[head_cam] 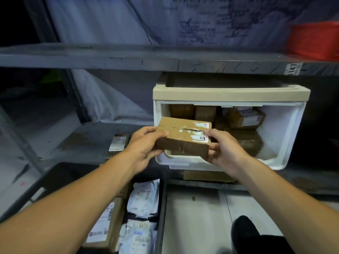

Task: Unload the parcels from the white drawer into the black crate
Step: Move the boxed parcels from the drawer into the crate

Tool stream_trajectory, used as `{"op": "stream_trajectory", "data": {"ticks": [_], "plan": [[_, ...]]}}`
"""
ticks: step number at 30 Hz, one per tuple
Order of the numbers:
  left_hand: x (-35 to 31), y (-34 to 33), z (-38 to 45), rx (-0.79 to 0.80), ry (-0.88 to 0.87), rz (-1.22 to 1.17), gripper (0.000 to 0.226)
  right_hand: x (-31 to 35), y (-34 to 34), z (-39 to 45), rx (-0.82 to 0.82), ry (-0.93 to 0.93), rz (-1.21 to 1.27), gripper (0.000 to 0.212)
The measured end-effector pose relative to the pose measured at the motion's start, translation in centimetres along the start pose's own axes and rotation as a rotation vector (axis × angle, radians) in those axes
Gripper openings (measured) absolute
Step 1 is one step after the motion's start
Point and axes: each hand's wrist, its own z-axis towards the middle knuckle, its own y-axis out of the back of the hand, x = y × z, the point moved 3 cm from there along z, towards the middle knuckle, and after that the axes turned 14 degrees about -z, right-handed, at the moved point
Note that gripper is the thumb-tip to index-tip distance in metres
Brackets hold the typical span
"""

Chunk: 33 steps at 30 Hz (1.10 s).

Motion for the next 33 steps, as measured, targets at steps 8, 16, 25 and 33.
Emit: {"op": "stream_trajectory", "data": {"ticks": [8, 16, 25, 33], "plan": [[0.5, 0.5, -0.1, -0.125, -0.019, -0.221, 0.077, 0.0, -2.1, -0.6, 0.127, 0.009, 0.003, 0.031], [2.9, -1.3, -2.1, 0.12, 0.158, -0.078, 0.031, -1.0, -3.0, -1.6, 0.225, -0.037, -0.095, 0.044], [1.2, -1.0, -1.5, 0.021, 0.051, -0.069, 0.012, -0.5, -1.7, -0.7, 0.114, -0.014, 0.002, 0.044], [0.4, -0.7, -1.2, 0.046, 0.006, -0.042, 0.02, -0.2, -1.3, -0.9, -0.005, -0.016, 0.033, 0.032]]}}
